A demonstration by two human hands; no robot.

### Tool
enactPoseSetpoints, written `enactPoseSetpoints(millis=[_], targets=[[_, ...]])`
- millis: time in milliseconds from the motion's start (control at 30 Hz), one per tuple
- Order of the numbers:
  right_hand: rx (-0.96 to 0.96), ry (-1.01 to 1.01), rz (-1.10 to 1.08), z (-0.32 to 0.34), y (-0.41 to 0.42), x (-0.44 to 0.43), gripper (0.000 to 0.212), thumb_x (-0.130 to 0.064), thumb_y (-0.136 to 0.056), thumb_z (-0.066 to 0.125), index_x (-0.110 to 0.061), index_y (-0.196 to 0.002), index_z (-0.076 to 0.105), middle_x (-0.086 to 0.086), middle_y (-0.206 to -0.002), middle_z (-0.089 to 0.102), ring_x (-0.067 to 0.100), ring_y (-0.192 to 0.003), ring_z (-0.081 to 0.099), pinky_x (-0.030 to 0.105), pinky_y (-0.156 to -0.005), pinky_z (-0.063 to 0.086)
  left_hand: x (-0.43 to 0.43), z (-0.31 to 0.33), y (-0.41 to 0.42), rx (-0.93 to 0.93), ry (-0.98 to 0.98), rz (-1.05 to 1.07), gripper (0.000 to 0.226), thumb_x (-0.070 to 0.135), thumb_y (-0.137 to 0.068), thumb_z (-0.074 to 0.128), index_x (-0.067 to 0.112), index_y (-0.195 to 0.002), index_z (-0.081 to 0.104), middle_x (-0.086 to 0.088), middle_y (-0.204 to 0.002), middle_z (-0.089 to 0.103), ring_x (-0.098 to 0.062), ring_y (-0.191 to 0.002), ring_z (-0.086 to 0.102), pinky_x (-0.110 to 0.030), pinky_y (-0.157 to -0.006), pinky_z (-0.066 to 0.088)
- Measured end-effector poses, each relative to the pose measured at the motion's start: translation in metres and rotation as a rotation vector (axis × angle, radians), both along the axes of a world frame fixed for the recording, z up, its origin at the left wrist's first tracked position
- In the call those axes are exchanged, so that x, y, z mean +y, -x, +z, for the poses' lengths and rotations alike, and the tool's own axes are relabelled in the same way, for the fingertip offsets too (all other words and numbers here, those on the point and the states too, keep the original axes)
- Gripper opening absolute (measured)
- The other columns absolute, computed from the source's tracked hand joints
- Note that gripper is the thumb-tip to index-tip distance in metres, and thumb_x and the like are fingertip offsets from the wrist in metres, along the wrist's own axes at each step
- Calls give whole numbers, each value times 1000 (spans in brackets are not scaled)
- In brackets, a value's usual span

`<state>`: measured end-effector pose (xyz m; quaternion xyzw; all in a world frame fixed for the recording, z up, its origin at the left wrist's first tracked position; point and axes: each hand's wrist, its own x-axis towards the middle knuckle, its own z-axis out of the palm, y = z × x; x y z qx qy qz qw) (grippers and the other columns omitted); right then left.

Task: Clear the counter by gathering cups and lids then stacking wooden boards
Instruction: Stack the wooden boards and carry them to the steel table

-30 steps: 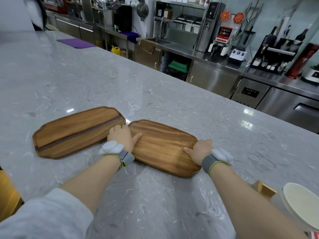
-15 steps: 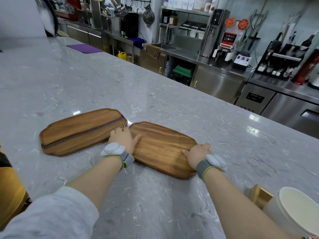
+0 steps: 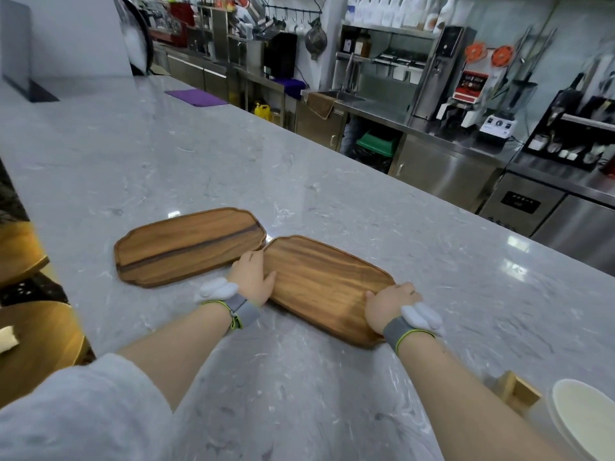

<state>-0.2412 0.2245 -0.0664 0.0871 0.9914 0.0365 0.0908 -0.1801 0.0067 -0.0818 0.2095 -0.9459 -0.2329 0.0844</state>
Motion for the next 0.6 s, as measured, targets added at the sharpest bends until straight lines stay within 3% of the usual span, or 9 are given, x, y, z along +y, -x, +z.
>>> enactPoseSetpoints(millis=[67,233,333,467,600], targets=[[21,4,-23,0,-3,-4,68,-52,-94,32,2,-135,37,15,-130,43,32,-120,44,41,-100,36,-4,-1,-10,3,-52,-50,56,31,-90,50,5,-138,34,-16,-141,42,-32,-129,40,-37,-104,34],[62,-37,253,6,-19,-28,64,-55,-92,31,-5,-128,48,14,-132,44,36,-119,41,46,-99,34,-21,1,-33,0,-52,-133,58,35,-89,51,9,-139,35,-14,-137,45,-30,-125,44,-33,-102,34],[55,90,485,15,-23,-47,56,-54,-93,32,-11,-125,49,13,-133,43,34,-120,41,44,-96,38,-39,5,-46,-2,30,-172,52,37,-90,50,12,-135,41,-13,-129,51,-31,-120,47,-34,-101,33],[-4,350,838,18,-27,-74,53,-46,-95,39,-15,-138,40,8,-142,38,29,-129,36,37,-108,33,-71,8,-72,-14,106,-134,53,42,-91,46,14,-136,40,-8,-132,48,-29,-121,44,-33,-101,34],[-6,348,965,15,-24,-107,57,-45,-95,41,-16,-144,35,7,-148,35,26,-135,32,30,-113,24,-108,10,-92,-7,179,-53,55,43,-91,44,12,-137,41,-7,-136,46,-28,-122,43,-31,-100,34]])
